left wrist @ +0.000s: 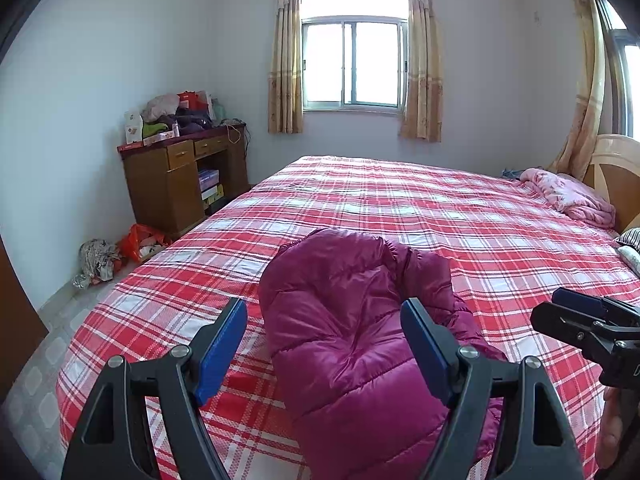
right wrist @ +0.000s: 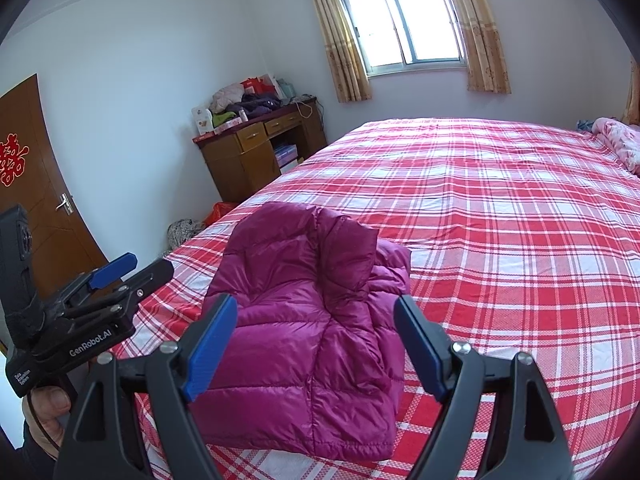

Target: Fold large clothes

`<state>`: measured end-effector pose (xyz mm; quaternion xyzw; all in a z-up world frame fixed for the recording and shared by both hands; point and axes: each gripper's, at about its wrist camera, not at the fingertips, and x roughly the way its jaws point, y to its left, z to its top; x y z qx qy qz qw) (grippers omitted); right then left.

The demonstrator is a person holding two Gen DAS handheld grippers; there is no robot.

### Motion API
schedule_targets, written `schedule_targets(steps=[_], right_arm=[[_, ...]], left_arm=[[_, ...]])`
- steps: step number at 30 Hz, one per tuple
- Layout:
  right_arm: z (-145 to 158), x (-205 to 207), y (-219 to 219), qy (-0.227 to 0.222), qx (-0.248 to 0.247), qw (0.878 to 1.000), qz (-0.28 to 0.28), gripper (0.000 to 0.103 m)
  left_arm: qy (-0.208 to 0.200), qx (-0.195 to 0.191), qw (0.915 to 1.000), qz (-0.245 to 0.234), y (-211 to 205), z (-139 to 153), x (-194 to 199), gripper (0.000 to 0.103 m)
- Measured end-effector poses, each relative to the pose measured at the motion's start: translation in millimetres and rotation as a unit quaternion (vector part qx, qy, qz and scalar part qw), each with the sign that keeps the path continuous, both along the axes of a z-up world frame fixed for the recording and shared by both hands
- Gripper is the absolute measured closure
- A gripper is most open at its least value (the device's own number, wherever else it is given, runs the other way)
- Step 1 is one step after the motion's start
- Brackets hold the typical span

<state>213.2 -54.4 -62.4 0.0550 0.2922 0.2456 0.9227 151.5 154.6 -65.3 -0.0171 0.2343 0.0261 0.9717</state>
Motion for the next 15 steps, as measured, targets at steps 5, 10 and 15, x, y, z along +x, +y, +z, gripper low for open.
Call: schedule_targets(steps=[5, 10, 15], right_arm=[[-0.8, 0.4, -0.4, 0.0, 0.0, 1.0, 0.0, 0.02], [-1.1, 0.5, -0.3, 0.001, -0.001, 1.0, 0.001, 0.02], [-1.5, 0.5, 0.2, 0.001, -0.001, 1.0, 0.002, 0.02]], left_arm=[[0.003, 0.001, 1.0, 0.0, -1.6, -1.2, 1.5, 0.023], [0.005, 0.002, 1.0, 0.001, -2.0, -2.1, 2.4, 0.023], [0.014, 0.002, 0.9999, 0.004, -1.4, -4.9, 5.4, 0.023]])
